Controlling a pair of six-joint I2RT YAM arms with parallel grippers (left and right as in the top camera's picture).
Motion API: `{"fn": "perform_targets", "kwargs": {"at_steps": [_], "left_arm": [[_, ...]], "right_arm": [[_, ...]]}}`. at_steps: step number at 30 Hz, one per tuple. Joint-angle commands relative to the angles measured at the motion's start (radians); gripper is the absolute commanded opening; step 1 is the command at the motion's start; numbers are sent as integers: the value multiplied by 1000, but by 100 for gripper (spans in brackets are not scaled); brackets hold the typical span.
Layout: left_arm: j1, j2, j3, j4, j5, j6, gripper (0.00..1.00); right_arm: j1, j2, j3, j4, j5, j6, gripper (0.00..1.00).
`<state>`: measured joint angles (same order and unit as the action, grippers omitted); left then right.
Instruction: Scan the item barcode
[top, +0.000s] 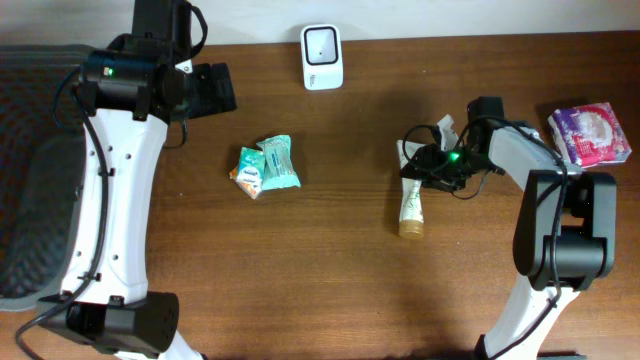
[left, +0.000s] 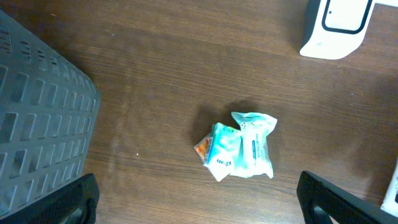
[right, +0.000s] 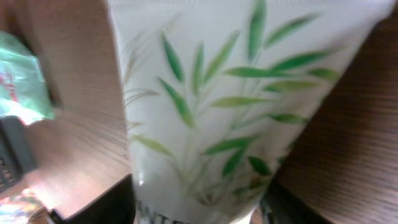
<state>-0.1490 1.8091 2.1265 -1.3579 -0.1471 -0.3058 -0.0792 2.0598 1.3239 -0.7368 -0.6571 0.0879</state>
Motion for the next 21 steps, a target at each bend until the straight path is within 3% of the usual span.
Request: {"fn": "perform_targets", "kwargs": {"at_steps": [1, 3, 7, 8, 9, 11, 13, 15, 18, 21], "left_arm": [[2, -3, 10, 2, -7, 12, 99], [2, -3, 10, 2, -7, 12, 99], [2, -3, 10, 2, -7, 12, 99], [2, -3, 10, 2, -7, 12, 99], [2, -3, 10, 2, -7, 12, 99], [2, -3, 10, 2, -7, 12, 99], [2, -3, 10, 2, -7, 12, 99], [2, -3, 10, 2, -8, 12, 99], [2, -3, 10, 2, -7, 12, 99], [2, -3, 10, 2, -8, 12, 99]], "right_arm": [[1, 29, -63, 63, -51, -6, 52], [1, 29, -104, 117, -55, -5, 70], [5, 30, -146, 169, -69, -6, 83], [8, 30, -147, 169, -69, -6, 81], [16, 30, -147, 170, -64, -6, 66], [26, 30, -147, 174, -65, -5, 48], [19, 15, -120, 120, -64, -6, 44], [14, -16, -74, 26, -14, -6, 31], [26, -105, -17, -124, 139, -6, 26], [47, -220, -13, -190, 152, -6, 28]]}}
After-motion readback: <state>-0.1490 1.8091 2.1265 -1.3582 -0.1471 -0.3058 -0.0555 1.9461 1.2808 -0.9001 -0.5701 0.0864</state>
